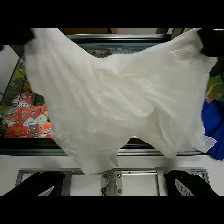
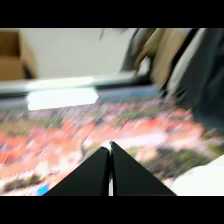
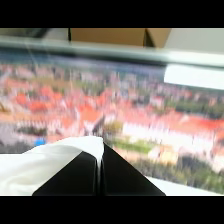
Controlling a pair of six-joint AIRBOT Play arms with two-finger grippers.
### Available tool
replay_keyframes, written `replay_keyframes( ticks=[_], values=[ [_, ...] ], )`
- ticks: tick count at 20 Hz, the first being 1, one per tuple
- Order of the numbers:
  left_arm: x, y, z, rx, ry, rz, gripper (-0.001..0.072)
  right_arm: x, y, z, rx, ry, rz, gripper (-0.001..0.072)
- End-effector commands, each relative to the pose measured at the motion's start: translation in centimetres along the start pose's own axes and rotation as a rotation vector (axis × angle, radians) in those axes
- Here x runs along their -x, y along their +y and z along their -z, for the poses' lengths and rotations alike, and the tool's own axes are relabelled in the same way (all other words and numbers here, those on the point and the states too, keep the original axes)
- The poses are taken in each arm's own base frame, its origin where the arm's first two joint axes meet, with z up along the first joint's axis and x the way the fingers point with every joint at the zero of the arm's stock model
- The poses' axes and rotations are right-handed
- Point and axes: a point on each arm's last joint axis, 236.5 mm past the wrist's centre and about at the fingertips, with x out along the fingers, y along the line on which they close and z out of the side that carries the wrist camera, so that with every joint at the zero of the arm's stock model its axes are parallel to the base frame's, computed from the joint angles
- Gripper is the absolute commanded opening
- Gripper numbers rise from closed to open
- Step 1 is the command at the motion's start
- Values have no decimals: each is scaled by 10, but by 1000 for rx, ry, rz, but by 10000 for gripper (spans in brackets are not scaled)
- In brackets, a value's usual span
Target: Fold the clothes and pants, and hang the long-sleeved shirts on hangers.
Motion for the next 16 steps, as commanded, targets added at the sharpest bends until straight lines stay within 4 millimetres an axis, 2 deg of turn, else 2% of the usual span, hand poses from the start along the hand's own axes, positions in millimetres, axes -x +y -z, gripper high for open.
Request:
replay_keyframes(
  ticks=[1, 2, 3, 4, 5, 6, 8, 10, 12, 13, 14, 16],
  values=[
    [-104, 53, 77, -39, 263, -226, 10, -98, -32, 71, -61, 259, 30, 10],
    [-136, 68, 92, -36, 289, -254, 11, -128, -44, 84, -67, 280, 50, 25],
    [-170, 81, 109, -12, 313, -258, 11, -154, -56, 93, -81, 280, 64, 146],
    [-198, 92, 128, 36, 342, -246, 166, -172, -63, 100, -99, 278, 67, 418],
    [-216, 104, 146, 102, 380, -235, 496, -184, -70, 105, -108, 278, 75, 652],
    [-227, 114, 163, 191, 425, -215, 625, -188, -74, 105, -108, 271, 82, 663],
    [-231, 137, 187, 388, 511, -177, 617, -181, -85, 94, -110, 235, 103, 662],
    [-215, 166, 198, 436, 587, -163, 617, -158, -92, 80, -114, 213, 121, 662],
    [-192, 195, 216, 401, 681, -204, 617, -130, -89, 74, -84, 220, 122, 661],
    [-174, 204, 243, 386, 758, -211, 616, -108, -77, 88, -78, 263, 109, 660],
    [-162, 204, 276, 330, 834, -189, 616, -94, -66, 110, -81, 316, 92, 660],
    [-145, 198, 327, 235, 956, -128, 616, -80, -52, 144, -82, 380, 70, 660]
  ],
)
